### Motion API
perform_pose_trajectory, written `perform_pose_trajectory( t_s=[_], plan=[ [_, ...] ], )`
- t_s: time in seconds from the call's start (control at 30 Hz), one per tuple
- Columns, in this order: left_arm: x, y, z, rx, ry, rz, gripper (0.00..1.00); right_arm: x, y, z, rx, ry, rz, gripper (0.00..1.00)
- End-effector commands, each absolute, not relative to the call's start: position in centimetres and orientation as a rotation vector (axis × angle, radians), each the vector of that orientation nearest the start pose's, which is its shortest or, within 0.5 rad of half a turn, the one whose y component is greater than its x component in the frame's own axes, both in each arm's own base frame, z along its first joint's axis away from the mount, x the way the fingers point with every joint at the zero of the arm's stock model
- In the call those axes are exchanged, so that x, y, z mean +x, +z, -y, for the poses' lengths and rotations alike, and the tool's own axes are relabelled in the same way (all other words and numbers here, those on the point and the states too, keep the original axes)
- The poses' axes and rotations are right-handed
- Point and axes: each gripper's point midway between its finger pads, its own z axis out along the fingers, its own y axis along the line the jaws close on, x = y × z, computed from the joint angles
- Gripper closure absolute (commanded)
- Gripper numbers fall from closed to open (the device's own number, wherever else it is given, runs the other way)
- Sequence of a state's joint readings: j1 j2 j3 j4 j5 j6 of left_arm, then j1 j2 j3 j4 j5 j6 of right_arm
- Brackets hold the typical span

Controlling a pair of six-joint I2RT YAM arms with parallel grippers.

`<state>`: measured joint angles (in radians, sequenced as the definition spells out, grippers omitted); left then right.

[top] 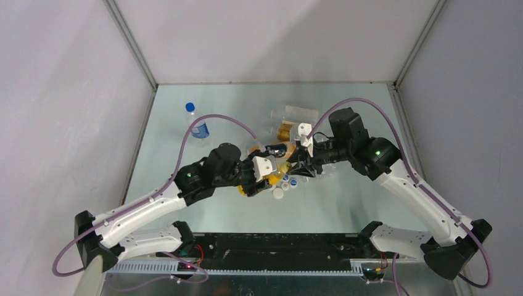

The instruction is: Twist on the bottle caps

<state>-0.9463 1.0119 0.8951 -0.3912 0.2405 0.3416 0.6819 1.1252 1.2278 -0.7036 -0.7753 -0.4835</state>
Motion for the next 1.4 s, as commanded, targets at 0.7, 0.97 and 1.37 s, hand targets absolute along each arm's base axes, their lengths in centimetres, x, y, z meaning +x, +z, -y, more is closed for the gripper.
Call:
perform_pose_trajectory(
  t_s=[0.7,0.97,1.37],
  plan=[
    [20.4,23.0,27.6,1.145,-0.487,-1.545,1.0,18.8,30.2,-28.6,-0.782,1.032,-2.084,1.0],
    [21.7,23.6,27.0,0.961,-0.482,-1.588,1.0,20.0,31.3,-27.9,-0.693,0.971,-1.94,0.41],
    [24.5,29.7,26.6,0.454,-0.604,-1.58,0.98,20.3,28.0,-28.5,-0.772,0.929,-1.611,0.01]
  ],
)
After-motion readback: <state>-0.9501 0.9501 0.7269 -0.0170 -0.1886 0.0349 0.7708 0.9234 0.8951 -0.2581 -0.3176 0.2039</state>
